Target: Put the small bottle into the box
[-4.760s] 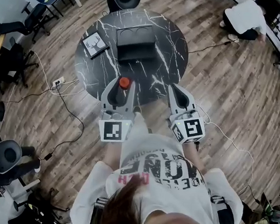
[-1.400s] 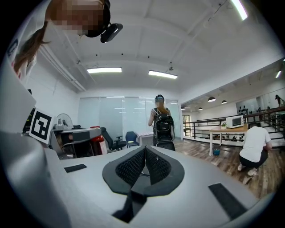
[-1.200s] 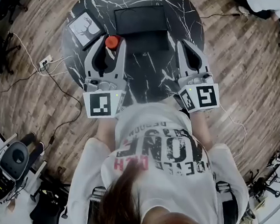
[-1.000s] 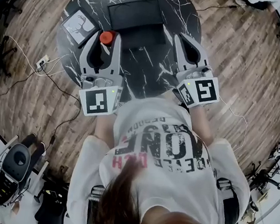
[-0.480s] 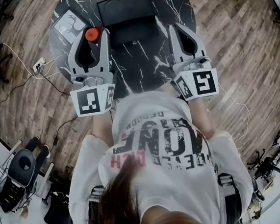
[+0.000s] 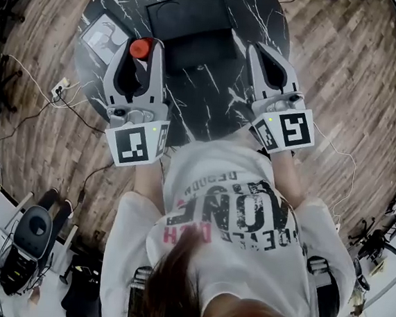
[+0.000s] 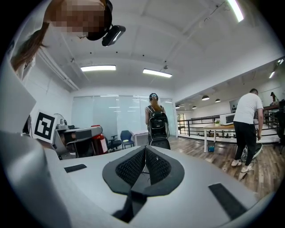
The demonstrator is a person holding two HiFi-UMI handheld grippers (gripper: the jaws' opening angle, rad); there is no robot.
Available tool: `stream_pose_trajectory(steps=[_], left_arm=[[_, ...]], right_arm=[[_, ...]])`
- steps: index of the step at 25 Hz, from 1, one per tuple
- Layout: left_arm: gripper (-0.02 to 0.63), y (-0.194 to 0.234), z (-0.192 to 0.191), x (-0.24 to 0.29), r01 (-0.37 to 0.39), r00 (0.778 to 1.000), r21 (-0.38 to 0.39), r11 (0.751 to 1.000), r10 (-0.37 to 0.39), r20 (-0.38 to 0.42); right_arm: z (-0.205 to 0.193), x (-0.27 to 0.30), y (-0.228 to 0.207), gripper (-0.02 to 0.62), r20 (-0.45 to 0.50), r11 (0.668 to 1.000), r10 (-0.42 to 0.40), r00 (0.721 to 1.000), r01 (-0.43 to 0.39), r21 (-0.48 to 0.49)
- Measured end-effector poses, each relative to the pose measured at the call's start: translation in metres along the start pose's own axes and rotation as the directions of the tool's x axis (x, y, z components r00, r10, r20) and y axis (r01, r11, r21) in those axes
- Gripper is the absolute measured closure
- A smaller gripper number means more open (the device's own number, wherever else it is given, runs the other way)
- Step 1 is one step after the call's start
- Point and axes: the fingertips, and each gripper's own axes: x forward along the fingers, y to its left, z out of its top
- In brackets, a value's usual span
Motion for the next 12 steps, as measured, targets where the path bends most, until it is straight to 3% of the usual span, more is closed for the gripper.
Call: stream_pose_trajectory(steps=[12], left_arm=[[0.459, 0.003, -0.056, 0.032, 0.018, 0.998, -0.044, 0.999, -0.021, -0.063]], right_arm=[[-0.037, 0.028, -0.014, 0.594, -0.049, 0.998, -0.016, 0.999, 0.019, 0.054]])
